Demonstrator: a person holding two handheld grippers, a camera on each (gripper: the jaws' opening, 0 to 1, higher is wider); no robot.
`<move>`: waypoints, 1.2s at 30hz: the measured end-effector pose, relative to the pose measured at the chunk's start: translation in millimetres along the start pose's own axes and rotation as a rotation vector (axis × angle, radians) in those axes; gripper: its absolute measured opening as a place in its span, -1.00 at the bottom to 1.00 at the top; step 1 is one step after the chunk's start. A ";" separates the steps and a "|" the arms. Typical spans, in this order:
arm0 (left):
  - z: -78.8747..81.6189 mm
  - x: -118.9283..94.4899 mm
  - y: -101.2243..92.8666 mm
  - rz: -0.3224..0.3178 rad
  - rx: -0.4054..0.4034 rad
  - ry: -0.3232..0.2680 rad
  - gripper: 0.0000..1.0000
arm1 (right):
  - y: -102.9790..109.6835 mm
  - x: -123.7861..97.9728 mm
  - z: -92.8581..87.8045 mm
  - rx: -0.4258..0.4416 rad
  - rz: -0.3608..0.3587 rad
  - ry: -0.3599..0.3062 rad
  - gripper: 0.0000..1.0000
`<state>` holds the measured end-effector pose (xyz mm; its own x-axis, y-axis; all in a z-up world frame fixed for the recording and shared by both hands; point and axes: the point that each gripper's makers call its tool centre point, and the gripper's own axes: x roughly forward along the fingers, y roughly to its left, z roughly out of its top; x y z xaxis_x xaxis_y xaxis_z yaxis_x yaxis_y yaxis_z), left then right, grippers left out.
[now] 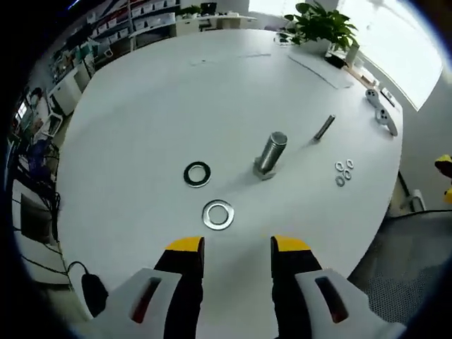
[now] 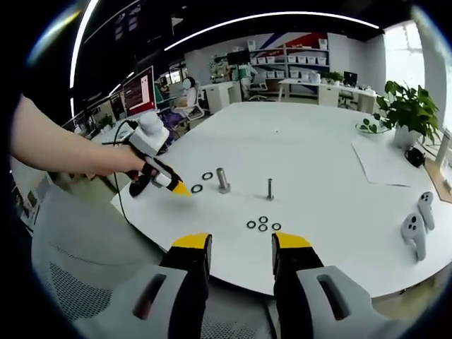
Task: Place the washer onto the threaded stud by aligning its center hole with the stud, sliding it down to the base, and recovering from edge contact or off-axis alignment until the washer reaches the visible bottom stop.
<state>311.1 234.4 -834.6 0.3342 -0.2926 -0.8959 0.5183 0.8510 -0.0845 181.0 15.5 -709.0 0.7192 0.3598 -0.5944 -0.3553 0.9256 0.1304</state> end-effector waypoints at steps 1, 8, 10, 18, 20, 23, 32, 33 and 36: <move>0.0 2.6 1.7 0.003 0.002 0.011 -0.28 | -0.2 0.1 0.0 0.001 0.000 0.000 -0.27; 3.4 10.9 6.6 0.020 -0.010 0.024 -0.29 | -1.2 -0.1 0.8 0.005 -0.004 -0.006 -0.27; 3.1 15.3 7.4 0.019 -0.005 0.035 -0.30 | -1.2 0.0 0.5 0.006 -0.005 -0.004 -0.27; 5.1 26.4 13.0 0.022 -0.006 0.062 -0.30 | -1.5 0.2 -0.2 0.008 -0.008 -0.002 -0.27; 6.1 29.0 13.7 0.021 0.000 0.068 -0.30 | -1.9 0.2 -0.6 0.008 -0.010 -0.001 -0.27; 4.3 32.5 17.0 0.037 0.005 0.089 -0.30 | -2.5 0.1 -0.3 0.010 -0.013 -0.004 -0.27; 9.1 35.1 22.1 0.060 0.087 0.130 -0.43 | -4.2 -0.3 -0.1 0.013 -0.020 -0.004 -0.27; 9.5 35.8 22.1 0.061 0.077 0.140 -0.43 | -4.3 -0.3 0.0 0.014 -0.020 -0.005 -0.27; 9.5 35.6 20.5 0.058 0.096 0.188 -0.44 | -4.7 -0.2 -0.7 0.015 -0.022 -0.001 -0.27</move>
<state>341.1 237.2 -864.1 0.2177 -0.1502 -0.9644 0.5783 0.8158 0.0035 182.0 10.9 -710.1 0.7271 0.3392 -0.5969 -0.3300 0.9351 0.1295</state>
